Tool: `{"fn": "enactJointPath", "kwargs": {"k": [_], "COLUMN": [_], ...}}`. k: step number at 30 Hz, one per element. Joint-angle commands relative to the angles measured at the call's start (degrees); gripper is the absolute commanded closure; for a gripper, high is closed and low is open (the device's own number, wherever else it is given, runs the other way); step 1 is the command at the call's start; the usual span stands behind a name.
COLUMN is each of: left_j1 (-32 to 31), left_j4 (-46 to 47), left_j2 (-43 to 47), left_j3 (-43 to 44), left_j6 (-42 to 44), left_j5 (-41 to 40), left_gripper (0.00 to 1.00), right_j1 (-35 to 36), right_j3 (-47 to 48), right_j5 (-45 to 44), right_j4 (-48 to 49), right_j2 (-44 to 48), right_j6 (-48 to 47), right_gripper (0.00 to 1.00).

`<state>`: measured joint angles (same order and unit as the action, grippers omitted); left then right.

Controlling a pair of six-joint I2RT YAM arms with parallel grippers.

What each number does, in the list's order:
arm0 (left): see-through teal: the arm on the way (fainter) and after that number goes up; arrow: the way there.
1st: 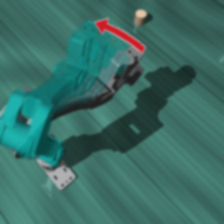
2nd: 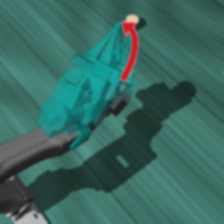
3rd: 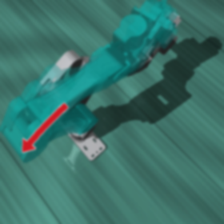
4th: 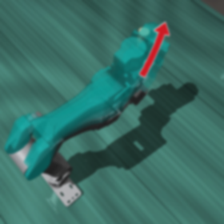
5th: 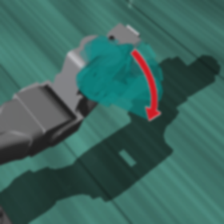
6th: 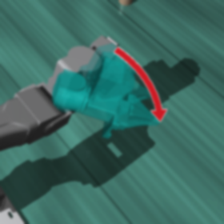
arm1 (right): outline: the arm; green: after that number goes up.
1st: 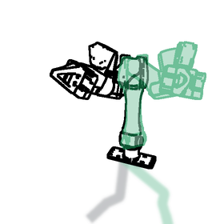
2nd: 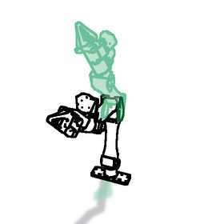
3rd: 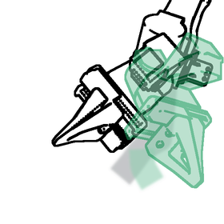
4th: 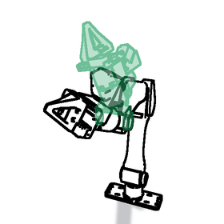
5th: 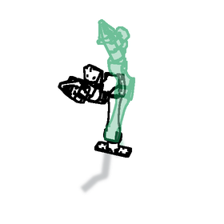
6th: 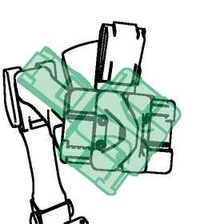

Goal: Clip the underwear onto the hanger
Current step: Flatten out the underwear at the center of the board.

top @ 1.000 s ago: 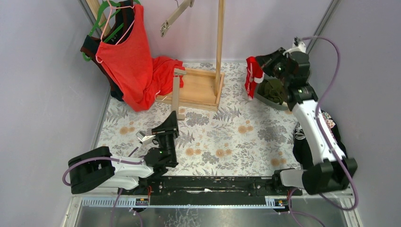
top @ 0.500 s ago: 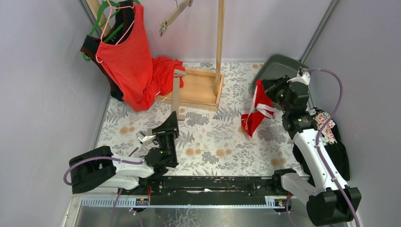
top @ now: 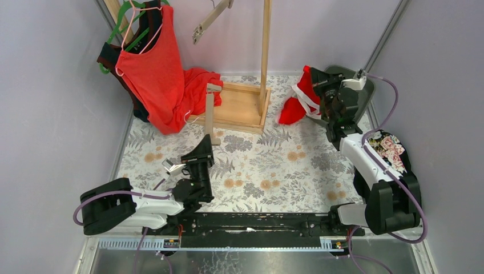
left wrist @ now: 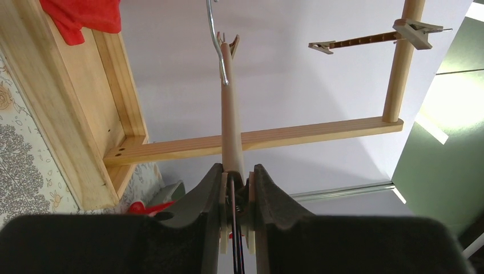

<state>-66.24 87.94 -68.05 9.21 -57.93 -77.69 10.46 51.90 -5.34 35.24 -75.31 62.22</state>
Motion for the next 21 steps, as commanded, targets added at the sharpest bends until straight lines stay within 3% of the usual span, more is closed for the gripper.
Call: {"fn": "enactJointPath", "kwargs": {"k": [1,6,12,16,19,21], "left_j1": [-0.23,-0.27,-0.22,-0.21,-0.13,-0.19], "left_j4": [3.64,3.64,3.65,3.64,3.64,3.64], "left_j2": [0.60,-0.05,0.31,0.79,0.60,0.12], "left_j3": [-0.17,0.10,-0.35,-0.68,-0.62,-0.43], "left_j6": [2.26,2.37,2.45,2.82,2.87,2.70], "left_j5": [-2.94,-3.26,-3.75,-4.68,-4.68,-4.45], "left_gripper": [1.00,1.00,1.00,1.00,1.00,1.00], "right_j1": [1.20,2.71,13.74,19.58,22.05,22.15], "right_j3": [1.42,-4.25,-16.02,-22.83,-26.02,-25.35], "right_j5": [-5.12,0.65,4.05,11.68,9.83,7.48], "right_j4": [13.07,3.87,-11.28,-14.01,-15.70,-19.35], "right_j2": [4.31,9.43,14.87,15.23,19.49,22.89], "right_j6": [-0.49,-3.20,-9.87,-8.89,-8.66,-10.66], "right_gripper": [1.00,1.00,1.00,0.84,0.73,0.59]}}
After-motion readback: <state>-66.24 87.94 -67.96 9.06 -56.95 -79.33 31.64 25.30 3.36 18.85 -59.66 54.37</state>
